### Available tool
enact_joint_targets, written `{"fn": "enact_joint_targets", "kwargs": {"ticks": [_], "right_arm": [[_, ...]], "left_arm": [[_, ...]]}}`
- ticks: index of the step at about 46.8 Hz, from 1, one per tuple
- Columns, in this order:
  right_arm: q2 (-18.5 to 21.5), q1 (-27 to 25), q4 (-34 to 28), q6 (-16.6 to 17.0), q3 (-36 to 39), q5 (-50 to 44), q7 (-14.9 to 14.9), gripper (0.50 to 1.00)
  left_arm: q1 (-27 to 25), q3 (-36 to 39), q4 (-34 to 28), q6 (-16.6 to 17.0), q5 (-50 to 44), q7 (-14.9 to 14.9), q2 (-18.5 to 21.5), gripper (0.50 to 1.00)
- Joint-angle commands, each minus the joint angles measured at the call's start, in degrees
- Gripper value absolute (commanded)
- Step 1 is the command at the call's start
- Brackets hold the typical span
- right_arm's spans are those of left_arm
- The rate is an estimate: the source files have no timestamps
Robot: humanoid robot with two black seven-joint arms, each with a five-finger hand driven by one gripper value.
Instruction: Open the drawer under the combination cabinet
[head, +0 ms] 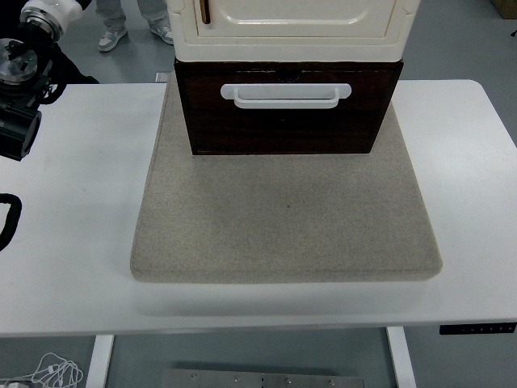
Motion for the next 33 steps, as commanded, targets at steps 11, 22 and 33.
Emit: {"fn": "enact_joint_targets", "kwargs": {"ticks": [11,22,33], "right_arm": [[0.0,-0.01,0.0,0.0,0.0,0.0,0.0,0.926],[0.0,-0.01,0.0,0.0,0.0,0.0,0.0,0.926],[0.0,-0.01,0.0,0.0,0.0,0.0,0.0,0.926]], "left_arm": [[-2.8,3.16,-0.14,-3.22,2.4,-0.17,2.24,1.0],[-8.86,3.52,0.3,-2.69,9.86,-0.08,5.84,1.0],[-15.11,3.87,-0.48,0.12,15.58,-0.08,9.44,1.0]]}}
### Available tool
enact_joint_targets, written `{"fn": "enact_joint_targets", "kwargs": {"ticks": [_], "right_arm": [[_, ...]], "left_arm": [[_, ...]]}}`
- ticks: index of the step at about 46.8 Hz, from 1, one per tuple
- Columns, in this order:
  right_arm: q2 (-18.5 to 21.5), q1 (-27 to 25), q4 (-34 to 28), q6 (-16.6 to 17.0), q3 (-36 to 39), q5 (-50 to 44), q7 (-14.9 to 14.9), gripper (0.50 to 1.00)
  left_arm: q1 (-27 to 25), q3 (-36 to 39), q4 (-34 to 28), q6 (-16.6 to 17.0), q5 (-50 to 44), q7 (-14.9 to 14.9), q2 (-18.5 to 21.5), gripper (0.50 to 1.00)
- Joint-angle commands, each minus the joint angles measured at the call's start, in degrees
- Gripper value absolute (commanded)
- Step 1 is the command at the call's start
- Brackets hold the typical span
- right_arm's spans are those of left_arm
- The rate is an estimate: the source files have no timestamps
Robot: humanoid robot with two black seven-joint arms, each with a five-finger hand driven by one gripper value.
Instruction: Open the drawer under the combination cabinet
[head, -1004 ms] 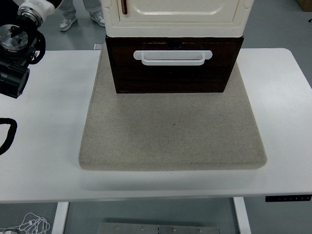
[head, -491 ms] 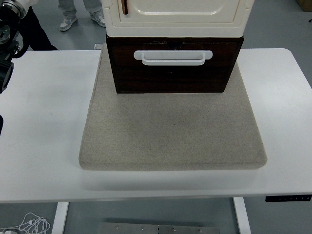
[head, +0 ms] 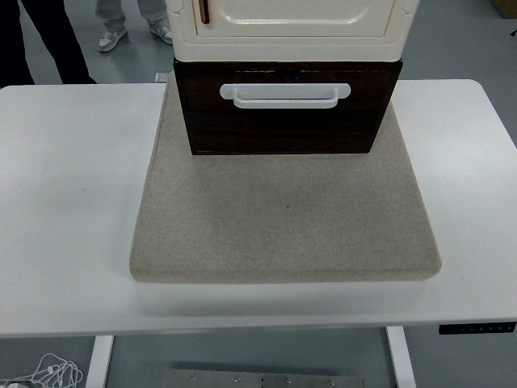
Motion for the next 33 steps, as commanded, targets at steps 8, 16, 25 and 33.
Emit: {"fn": "enact_joint_targets", "kwargs": {"ticks": [8,16,25,33], "right_arm": [[0.0,0.0,0.0,0.0,0.0,0.0,0.0,0.926],[0.0,0.0,0.0,0.0,0.0,0.0,0.0,0.926],[0.0,0.0,0.0,0.0,0.0,0.0,0.0,0.926],[0.0,0.0,0.0,0.0,0.0,0.0,0.0,0.926]], "left_arm": [[-7.63,3.73,-2.76,0.58,1.49,0.26,3.88,1.0],[-13.17,10.24,-8.55,0.58,1.66,0.26,8.18,1.0],[-16.34,12.79,-15.84,0.58,5.34,0.17,8.98,1.0],[-17.05,12.71,-24.98,0.67,13.7,0.17,9.5,1.0]]}}
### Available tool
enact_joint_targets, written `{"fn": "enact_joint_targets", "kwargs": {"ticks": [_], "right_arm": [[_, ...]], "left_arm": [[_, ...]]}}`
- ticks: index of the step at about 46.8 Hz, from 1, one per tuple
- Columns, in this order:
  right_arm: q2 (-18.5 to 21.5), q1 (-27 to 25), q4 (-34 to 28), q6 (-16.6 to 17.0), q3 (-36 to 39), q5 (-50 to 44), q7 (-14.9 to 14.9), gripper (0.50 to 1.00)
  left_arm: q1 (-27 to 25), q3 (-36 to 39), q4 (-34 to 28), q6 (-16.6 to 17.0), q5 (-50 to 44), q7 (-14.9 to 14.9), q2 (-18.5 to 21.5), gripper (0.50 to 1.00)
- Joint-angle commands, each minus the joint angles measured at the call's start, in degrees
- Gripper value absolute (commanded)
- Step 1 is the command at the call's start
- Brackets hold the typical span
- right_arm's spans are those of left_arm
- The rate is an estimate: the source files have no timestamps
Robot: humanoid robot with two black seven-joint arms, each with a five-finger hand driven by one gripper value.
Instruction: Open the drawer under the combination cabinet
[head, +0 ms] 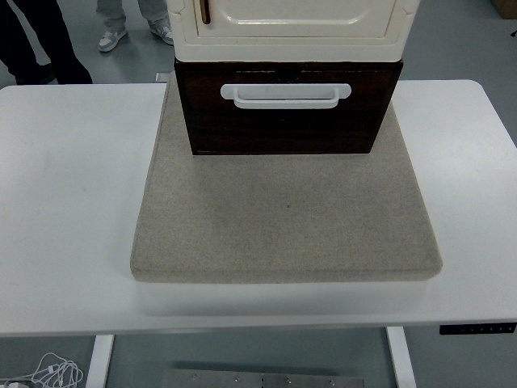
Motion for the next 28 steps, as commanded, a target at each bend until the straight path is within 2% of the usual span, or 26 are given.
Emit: {"fn": "enact_joint_targets", "kwargs": {"ticks": [1,9,28], "right_arm": [[0.0,0.0,0.0,0.0,0.0,0.0,-0.01,0.926],[0.0,0.0,0.0,0.0,0.0,0.0,-0.01,0.926],[0.0,0.0,0.0,0.0,0.0,0.0,-0.01,0.926]], "left_arm": [[-0.45,-0.1,-4.63,0.1,3.22,0.0,0.25,1.0],[-2.74,0.86,-11.84,1.5,4.55,0.09,0.51,1.0],[-12.4,21.51,-32.05,1.59,4.72,0.09,5.87,1.0]]}}
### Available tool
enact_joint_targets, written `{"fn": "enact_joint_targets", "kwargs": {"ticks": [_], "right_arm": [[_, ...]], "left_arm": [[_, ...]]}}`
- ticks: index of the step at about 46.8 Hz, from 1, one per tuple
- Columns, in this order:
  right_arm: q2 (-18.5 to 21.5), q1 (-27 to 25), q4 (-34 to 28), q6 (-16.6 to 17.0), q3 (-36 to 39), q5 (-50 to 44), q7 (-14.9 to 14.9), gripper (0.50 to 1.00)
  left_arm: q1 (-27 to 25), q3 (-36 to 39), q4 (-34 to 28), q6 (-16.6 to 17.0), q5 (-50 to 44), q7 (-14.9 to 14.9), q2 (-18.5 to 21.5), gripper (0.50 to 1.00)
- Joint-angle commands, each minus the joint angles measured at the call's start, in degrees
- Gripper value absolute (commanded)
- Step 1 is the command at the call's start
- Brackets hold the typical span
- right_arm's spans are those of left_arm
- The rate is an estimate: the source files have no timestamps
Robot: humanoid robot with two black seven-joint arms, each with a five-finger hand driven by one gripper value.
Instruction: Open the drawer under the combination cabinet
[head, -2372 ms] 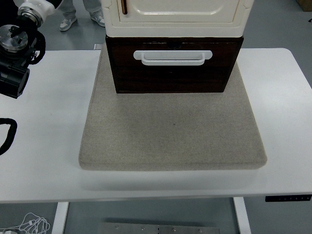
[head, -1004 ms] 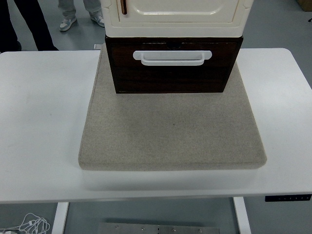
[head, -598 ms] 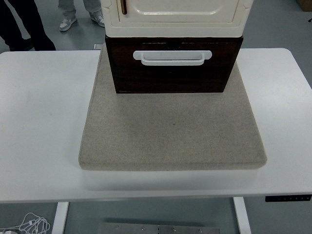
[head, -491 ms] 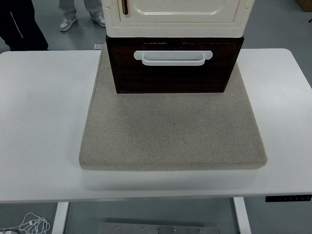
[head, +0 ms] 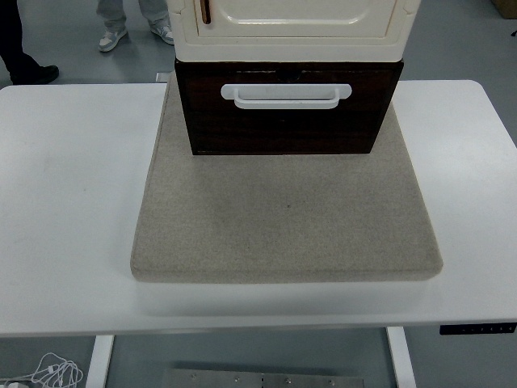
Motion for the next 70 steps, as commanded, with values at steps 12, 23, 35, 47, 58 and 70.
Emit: {"fn": "enact_joint_targets", "kwargs": {"ticks": [12,23,35,47,58,70], "right_arm": [[0.0,0.0,0.0,0.0,0.0,0.0,0.0,0.926],[0.0,0.0,0.0,0.0,0.0,0.0,0.0,0.926],[0.0,0.0,0.0,0.0,0.0,0.0,0.0,0.926],[0.0,0.0,0.0,0.0,0.0,0.0,0.0,0.926],[0.0,0.0,0.0,0.0,0.0,0.0,0.0,0.926],[0.0,0.0,0.0,0.0,0.0,0.0,0.0,0.926]], "left_arm": [[-11.4,21.49,-9.24,-0.91,-0.2,-0.09,1.56,1.0],[-17.38,35.99,-14.25,-1.87,-0.46,-0.53,1.03,1.0],[-20.55,43.2,-14.25,-5.74,-0.81,-1.06,-0.81,1.0],[-21.43,51.65,-13.63,-7.41,-0.38,-0.97,-3.63,1.0],[-21.69,55.34,-12.49,-7.85,0.06,0.52,-6.88,1.0],[-21.43,56.13,-9.95,-7.41,2.26,3.51,-11.19,1.0]]}}
